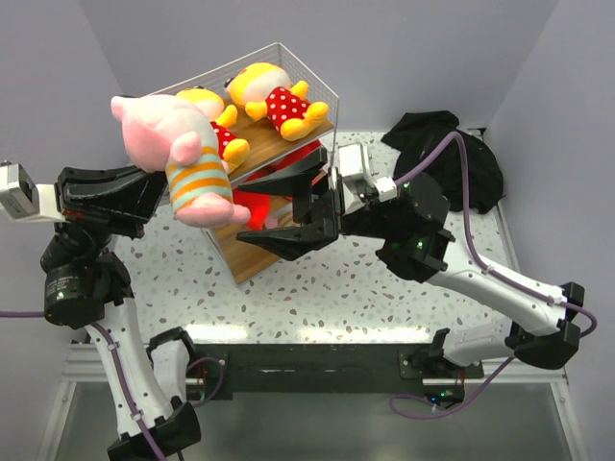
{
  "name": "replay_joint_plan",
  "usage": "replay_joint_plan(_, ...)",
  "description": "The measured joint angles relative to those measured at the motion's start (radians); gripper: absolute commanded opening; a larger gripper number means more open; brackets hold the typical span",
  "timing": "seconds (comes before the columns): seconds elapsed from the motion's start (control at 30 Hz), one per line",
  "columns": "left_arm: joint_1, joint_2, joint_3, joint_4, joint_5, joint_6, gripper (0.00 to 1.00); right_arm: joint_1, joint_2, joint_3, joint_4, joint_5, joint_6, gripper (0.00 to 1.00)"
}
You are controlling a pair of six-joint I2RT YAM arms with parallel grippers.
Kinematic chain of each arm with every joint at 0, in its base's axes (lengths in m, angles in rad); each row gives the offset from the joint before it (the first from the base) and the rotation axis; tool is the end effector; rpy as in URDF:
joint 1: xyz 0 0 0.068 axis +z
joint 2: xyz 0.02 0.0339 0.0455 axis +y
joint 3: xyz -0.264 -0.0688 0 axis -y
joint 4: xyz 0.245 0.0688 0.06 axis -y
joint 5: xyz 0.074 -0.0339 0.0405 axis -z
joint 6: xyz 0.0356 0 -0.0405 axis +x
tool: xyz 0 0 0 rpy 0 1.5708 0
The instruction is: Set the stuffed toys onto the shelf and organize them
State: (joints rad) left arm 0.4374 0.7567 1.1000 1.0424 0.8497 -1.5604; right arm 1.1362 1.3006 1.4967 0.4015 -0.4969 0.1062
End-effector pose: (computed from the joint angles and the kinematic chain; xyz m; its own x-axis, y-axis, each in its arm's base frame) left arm 0.0625 -0.0003 0.5295 0.1637 -0.6522 -0.7401 0.8887 0.4232 -0.1764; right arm 0.0963 0.2477 0.5338 0.1335 0.5088 -0.8505 -0.9830 -0.0415 -0.1791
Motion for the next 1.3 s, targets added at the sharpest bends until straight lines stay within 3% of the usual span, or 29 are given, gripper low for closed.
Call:
replay_joint_plan(0.27, 0.000, -0.020, -0.056, -0.003, -0.012, 0.000, 0.00, 0.003, 0.039, 0.000, 0.043, 0.037, 0.020, 0.65)
replay_joint_plan(0.33, 0.000, -0.024, -0.060, -0.003, -0.014, 0.000, 0.00, 0.003, 0.048, 0.000, 0.055, 0.044, 0.030, 0.58)
replay_joint_plan(0.43, 0.000, -0.029, -0.063, 0.001, -0.018, 0.000, 0.00, 0.006, 0.060, 0.000, 0.079, 0.057, 0.048, 0.25)
replay_joint_plan(0.47, 0.000, -0.029, -0.063, 0.000, -0.020, 0.000, 0.00, 0.009, 0.062, 0.000, 0.087, 0.059, 0.050, 0.04)
replay_joint_plan(0.5, 0.000, -0.029, -0.064, 0.000, -0.021, 0.000, 0.01, 0.009, 0.065, 0.000, 0.094, 0.061, 0.055, 0.00)
replay_joint_plan(0.53, 0.000, -0.029, -0.064, 0.000, -0.020, -0.001, 0.08, 0.011, 0.067, 0.001, 0.102, 0.064, 0.058, 0.00)
replay_joint_plan(0.57, 0.000, -0.029, -0.064, 0.001, -0.020, -0.001, 0.33, 0.012, 0.068, 0.002, 0.109, 0.067, 0.064, 0.00)
replay_joint_plan(0.67, 0.000, -0.034, -0.069, 0.004, -0.030, 0.002, 0.62, 0.012, 0.067, 0.002, 0.131, 0.062, 0.069, 0.00)
replay_joint_plan(0.87, 0.000, -0.041, -0.057, -0.046, -0.040, 0.012, 0.85, 0.014, 0.005, -0.002, 0.067, 0.030, 0.009, 0.00)
replay_joint_plan(1.07, 0.000, -0.026, 0.108, -0.279, -0.037, 0.111, 0.97, 0.013, -0.244, -0.084, -0.134, -0.071, -0.095, 0.00)
replay_joint_plan(1.3, 0.000, 0.043, 0.280, -0.644, -0.036, 0.384, 1.00, 0.014, -0.463, -0.121, -0.468, -0.120, -0.301, 0.00)
